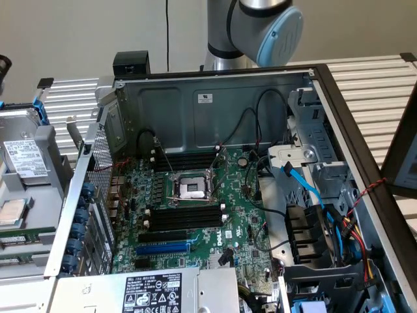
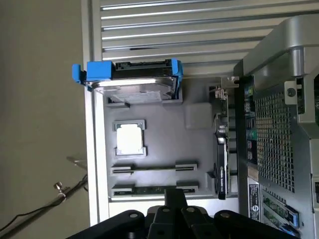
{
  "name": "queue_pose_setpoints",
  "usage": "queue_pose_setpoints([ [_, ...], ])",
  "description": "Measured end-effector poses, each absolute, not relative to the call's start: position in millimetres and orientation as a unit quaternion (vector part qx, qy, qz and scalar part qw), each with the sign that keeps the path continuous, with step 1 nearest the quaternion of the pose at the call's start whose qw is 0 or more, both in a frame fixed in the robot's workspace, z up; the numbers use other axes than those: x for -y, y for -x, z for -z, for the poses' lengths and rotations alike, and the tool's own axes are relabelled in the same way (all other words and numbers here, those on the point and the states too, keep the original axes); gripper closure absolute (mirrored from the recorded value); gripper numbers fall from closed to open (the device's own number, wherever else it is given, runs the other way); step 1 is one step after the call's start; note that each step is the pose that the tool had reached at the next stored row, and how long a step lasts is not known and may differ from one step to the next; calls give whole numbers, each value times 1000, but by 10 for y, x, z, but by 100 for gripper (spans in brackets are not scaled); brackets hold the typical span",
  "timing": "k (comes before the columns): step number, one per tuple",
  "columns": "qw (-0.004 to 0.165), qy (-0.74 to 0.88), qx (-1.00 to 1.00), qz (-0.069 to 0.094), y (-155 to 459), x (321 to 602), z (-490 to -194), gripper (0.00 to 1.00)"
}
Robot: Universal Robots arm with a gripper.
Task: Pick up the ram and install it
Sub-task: 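Reach for the ram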
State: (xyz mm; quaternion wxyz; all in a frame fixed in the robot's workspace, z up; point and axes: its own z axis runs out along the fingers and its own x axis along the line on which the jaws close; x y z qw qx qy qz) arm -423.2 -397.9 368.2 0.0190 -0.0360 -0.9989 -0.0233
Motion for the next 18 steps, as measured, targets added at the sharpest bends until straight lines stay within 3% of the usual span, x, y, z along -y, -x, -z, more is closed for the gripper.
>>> queue_pose_setpoints([
  [18,19,27,999,23,4355,3979,-3658,89],
])
